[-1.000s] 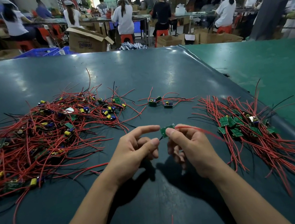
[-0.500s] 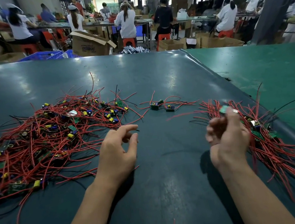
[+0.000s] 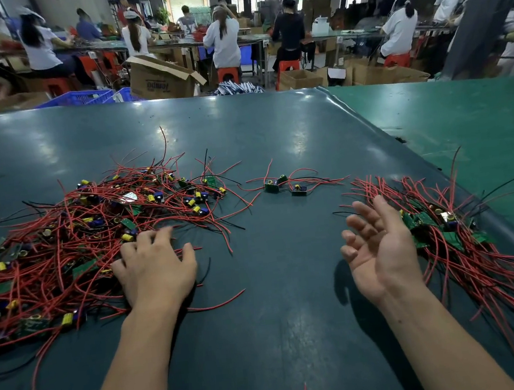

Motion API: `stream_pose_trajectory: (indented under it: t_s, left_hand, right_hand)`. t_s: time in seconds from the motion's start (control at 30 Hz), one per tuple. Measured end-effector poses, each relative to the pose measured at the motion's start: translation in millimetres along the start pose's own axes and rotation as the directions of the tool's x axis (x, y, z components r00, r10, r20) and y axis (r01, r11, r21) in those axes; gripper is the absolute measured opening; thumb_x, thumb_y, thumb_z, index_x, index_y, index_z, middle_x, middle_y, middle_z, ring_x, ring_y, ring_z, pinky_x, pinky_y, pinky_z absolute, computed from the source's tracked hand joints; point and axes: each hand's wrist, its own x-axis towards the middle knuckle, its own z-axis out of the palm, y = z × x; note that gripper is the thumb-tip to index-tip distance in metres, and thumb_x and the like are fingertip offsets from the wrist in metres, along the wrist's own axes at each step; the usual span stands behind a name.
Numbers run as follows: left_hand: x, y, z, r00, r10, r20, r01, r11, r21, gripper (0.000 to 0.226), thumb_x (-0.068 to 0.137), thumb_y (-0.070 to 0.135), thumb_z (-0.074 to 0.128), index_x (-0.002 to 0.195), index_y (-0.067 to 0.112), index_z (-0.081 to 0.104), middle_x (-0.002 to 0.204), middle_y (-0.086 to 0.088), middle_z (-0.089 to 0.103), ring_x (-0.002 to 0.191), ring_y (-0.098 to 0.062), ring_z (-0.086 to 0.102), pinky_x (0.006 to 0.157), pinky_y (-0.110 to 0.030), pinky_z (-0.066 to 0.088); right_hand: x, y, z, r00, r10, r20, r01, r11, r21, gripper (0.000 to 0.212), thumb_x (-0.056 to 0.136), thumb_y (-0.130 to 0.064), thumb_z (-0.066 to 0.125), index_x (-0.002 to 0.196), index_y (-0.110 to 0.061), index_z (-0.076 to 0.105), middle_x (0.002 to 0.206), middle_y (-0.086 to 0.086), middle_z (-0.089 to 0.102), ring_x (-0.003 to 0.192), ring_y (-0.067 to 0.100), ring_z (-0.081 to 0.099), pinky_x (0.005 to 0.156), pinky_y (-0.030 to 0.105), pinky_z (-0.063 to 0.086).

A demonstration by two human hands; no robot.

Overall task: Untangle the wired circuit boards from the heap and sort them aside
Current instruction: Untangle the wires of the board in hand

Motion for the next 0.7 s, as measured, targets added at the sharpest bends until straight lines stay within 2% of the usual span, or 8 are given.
stream_pose_trajectory:
  t_s: [0.13, 0.2, 0.3, 0.37, 0.47, 0.57, 0.63, 0.7]
  left_hand:
    - [5, -2, 0, 0.999, -0.049, 0.003, 0.049, 0.999, -0.014, 0.042, 0.097, 0.029, 0.044, 0.138, 0.023, 0.05, 0.146, -0.005, 0.044, 0.126, -0.033, 0.035, 0.102, -0.045, 0.03]
    - [7, -3, 0, 0.999, -0.051, -0.014, 0.051, 0.998, -0.028, 0.037, 0.094, 0.02, 0.049, 0.13, 0.022, 0.059, 0.136, -0.008, 0.053, 0.121, -0.034, 0.04, 0.099, -0.045, 0.033]
    - [6, -6, 0, 0.992, -0.029, -0.12, 0.006, 0.982, -0.188, 0.025, 0.091, 0.008, 0.058, 0.111, 0.014, 0.072, 0.113, -0.016, 0.064, 0.107, -0.037, 0.053, 0.093, -0.046, 0.043]
    - [2, -6, -3, 0.972, 0.005, -0.236, -0.089, 0.934, -0.345, 0.021, 0.09, 0.003, 0.062, 0.106, 0.008, 0.075, 0.108, -0.016, 0.069, 0.101, -0.036, 0.06, 0.09, -0.043, 0.048]
    - [-3, -1, -11, 0.865, 0.076, -0.495, -0.312, 0.854, -0.415, 0.022, 0.089, 0.0, 0.066, 0.11, -0.001, 0.072, 0.105, -0.019, 0.072, 0.094, -0.033, 0.069, 0.086, -0.04, 0.054]
    - [-8, 8, -13, 0.672, 0.159, -0.723, -0.526, 0.789, -0.316, 0.021, 0.091, 0.003, 0.068, 0.11, -0.005, 0.07, 0.102, -0.019, 0.072, 0.088, -0.031, 0.071, 0.085, -0.036, 0.055]
    - [-14, 16, -12, 0.585, 0.249, -0.772, -0.653, 0.709, -0.266, 0.022, 0.092, 0.006, 0.068, 0.112, -0.003, 0.07, 0.103, -0.016, 0.073, 0.087, -0.029, 0.07, 0.085, -0.035, 0.055]
    - [-26, 27, -9, 0.538, 0.385, -0.75, -0.755, 0.616, -0.226, 0.023, 0.094, 0.008, 0.065, 0.114, -0.001, 0.07, 0.106, -0.012, 0.072, 0.09, -0.027, 0.069, 0.082, -0.038, 0.054]
  right_hand:
    - [-3, 2, 1, 0.993, 0.018, 0.113, -0.011, 0.998, -0.06, 0.027, 0.093, -0.043, 0.055, 0.091, -0.018, 0.066, 0.066, -0.003, 0.062, 0.048, 0.01, 0.052, 0.039, 0.018, 0.033]
    - [-4, 3, 2, 0.99, 0.031, 0.138, -0.02, 0.997, -0.08, 0.027, 0.093, -0.042, 0.055, 0.092, -0.018, 0.067, 0.066, -0.003, 0.062, 0.049, 0.009, 0.052, 0.039, 0.018, 0.033]
    - [-3, 5, 2, 0.987, 0.042, 0.153, -0.028, 0.995, -0.093, 0.027, 0.093, -0.042, 0.055, 0.092, -0.018, 0.067, 0.067, -0.003, 0.062, 0.049, 0.009, 0.051, 0.04, 0.017, 0.033]
    - [-3, 5, 1, 0.986, 0.042, 0.164, -0.025, 0.994, -0.104, 0.027, 0.093, -0.041, 0.055, 0.092, -0.017, 0.066, 0.068, -0.003, 0.062, 0.049, 0.009, 0.052, 0.039, 0.018, 0.033]
    - [-4, 5, 3, 0.972, 0.077, 0.222, -0.039, 0.984, -0.172, 0.029, 0.092, -0.042, 0.054, 0.096, -0.016, 0.065, 0.072, 0.001, 0.066, 0.049, 0.011, 0.056, 0.037, 0.019, 0.035]
    - [-9, 11, 7, 0.929, 0.176, 0.325, -0.048, 0.93, -0.365, 0.033, 0.09, -0.042, 0.056, 0.103, -0.013, 0.065, 0.078, 0.003, 0.069, 0.052, 0.015, 0.059, 0.036, 0.022, 0.037]
    - [-13, 18, 9, 0.881, 0.255, 0.399, -0.043, 0.882, -0.469, 0.033, 0.085, -0.036, 0.062, 0.106, -0.011, 0.065, 0.082, 0.006, 0.07, 0.055, 0.017, 0.062, 0.037, 0.022, 0.041]
    - [-17, 29, 8, 0.834, 0.305, 0.46, -0.013, 0.844, -0.537, 0.025, 0.089, -0.021, 0.065, 0.113, -0.013, 0.063, 0.09, 0.008, 0.071, 0.058, 0.02, 0.065, 0.039, 0.023, 0.045]
